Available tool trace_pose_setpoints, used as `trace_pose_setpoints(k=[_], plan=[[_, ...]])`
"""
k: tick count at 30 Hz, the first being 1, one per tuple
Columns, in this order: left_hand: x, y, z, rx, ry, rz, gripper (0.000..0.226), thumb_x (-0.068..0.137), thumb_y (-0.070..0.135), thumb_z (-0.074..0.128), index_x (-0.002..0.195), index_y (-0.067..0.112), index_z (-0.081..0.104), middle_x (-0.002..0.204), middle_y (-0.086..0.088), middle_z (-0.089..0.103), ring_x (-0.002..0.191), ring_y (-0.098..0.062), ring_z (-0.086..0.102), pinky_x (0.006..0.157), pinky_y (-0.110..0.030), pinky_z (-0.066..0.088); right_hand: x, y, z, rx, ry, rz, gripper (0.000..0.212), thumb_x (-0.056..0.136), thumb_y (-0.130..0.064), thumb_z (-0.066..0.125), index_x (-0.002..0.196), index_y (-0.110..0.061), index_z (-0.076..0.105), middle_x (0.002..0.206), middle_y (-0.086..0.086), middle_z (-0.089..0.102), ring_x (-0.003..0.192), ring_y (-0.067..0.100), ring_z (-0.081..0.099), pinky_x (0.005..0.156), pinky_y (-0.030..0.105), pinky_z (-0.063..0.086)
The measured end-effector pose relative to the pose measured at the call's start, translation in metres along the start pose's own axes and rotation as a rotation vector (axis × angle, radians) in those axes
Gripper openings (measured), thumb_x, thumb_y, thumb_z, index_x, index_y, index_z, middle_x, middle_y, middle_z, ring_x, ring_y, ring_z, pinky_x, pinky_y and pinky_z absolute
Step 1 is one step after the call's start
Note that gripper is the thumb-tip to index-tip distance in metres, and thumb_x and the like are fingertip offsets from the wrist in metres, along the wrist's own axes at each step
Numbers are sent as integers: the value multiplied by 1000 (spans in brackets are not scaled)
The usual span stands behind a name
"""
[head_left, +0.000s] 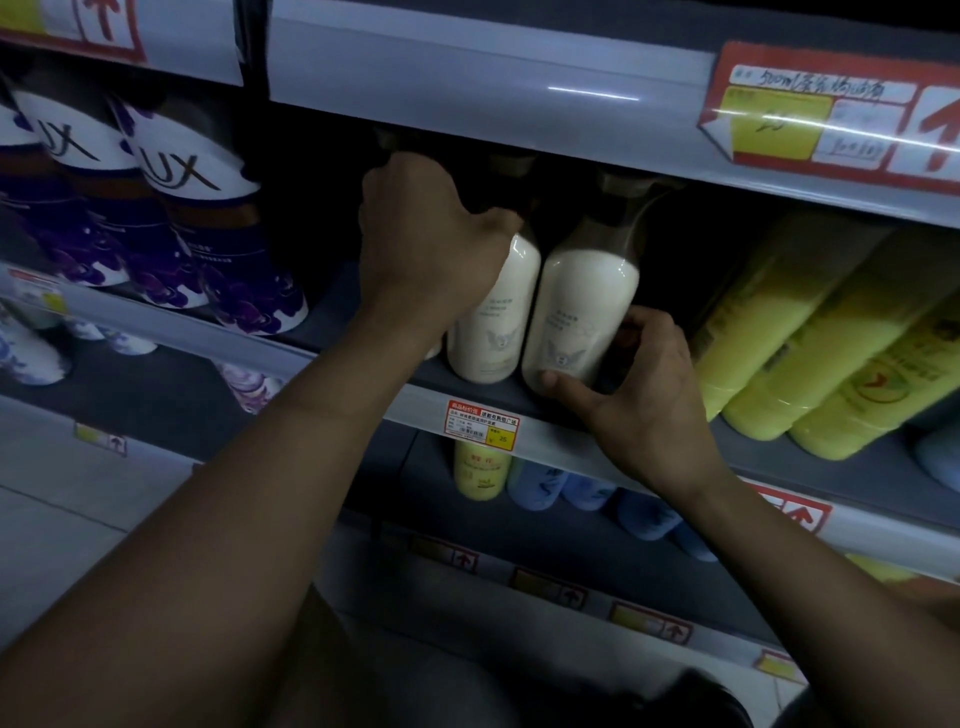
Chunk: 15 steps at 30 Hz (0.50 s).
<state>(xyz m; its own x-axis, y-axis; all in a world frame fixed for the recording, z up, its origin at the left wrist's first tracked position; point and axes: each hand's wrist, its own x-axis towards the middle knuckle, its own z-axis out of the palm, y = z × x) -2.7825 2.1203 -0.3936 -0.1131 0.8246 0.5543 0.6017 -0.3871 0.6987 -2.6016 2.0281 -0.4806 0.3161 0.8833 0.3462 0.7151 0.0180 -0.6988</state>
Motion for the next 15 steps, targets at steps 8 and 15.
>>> trace_pose_setpoints(k=[8,15], plan=[[0,-15,3,-54,-98,121,47,83,27,69,52,8,39,50,-9,46,51,-20,45,49,-37,31,3,-2,5,12,39,28,75,73,-45,90,131,-17,49,126,2,55,109,13,56,87,24,44],[-10,-11,9,-29,-41,99,53,90,19,66,57,24,24,55,9,31,60,-39,47,75,-55,50,2,0,6,25,39,7,71,77,-45,87,132,-17,51,126,0,55,114,17,58,96,36,53]])
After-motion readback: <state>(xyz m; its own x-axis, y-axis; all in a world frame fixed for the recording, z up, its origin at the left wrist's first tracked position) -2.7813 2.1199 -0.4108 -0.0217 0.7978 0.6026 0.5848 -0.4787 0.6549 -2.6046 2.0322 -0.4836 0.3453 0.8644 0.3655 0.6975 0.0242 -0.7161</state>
